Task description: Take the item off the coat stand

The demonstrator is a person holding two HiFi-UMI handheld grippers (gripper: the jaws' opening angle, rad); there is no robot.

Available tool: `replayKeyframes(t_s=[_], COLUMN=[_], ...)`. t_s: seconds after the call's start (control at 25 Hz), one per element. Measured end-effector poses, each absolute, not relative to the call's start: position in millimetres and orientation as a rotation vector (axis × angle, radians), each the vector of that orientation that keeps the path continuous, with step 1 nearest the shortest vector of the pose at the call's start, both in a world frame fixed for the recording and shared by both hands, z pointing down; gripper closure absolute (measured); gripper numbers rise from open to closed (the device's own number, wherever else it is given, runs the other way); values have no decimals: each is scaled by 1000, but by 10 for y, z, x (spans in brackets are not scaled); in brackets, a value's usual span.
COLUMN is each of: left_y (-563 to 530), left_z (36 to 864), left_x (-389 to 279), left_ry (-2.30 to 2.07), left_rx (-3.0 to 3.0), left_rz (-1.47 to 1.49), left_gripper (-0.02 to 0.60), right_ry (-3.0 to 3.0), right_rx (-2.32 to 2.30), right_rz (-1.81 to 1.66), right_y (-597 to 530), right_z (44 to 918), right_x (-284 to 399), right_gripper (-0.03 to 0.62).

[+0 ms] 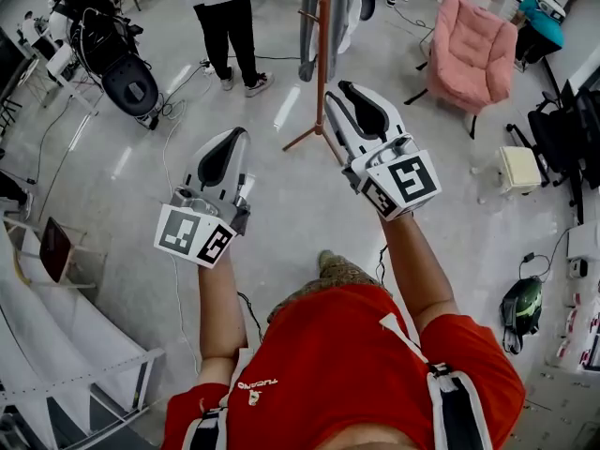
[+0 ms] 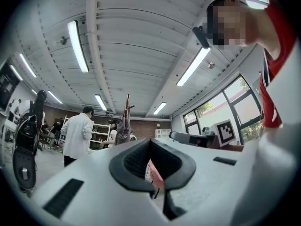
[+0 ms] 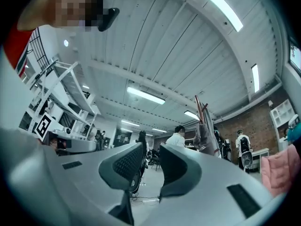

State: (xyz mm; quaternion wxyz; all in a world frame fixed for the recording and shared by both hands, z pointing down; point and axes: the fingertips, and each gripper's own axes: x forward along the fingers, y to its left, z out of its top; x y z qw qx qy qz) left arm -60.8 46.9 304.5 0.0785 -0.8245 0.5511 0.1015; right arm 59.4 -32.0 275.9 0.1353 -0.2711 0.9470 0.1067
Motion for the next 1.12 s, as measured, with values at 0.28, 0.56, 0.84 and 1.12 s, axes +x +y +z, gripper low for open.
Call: replayKeyframes(t_s=[0.28, 0.56, 0.84, 1.12], left_y=[427, -420, -1397, -2175], left_z=[3044, 2972, 2785, 2663], left_x=[-885, -1542, -2054, -2363], left_ry=[1675, 1674, 1629, 1595], left_rx=[-2456, -2444, -2457, -2498], left_rz=[277, 225, 214, 217], left_gripper=[572, 572, 572, 572], right_ry=[2710, 2633, 2573, 2565], right_rx=[-831, -930, -1065, -1222], right_rz=[335, 376, 381, 333], right_y=[-539, -1638, -2919, -4074], right_z=[2546, 2225, 1772, 1364], right_x=[330, -180, -566, -886], right_gripper=[424, 390, 368, 345])
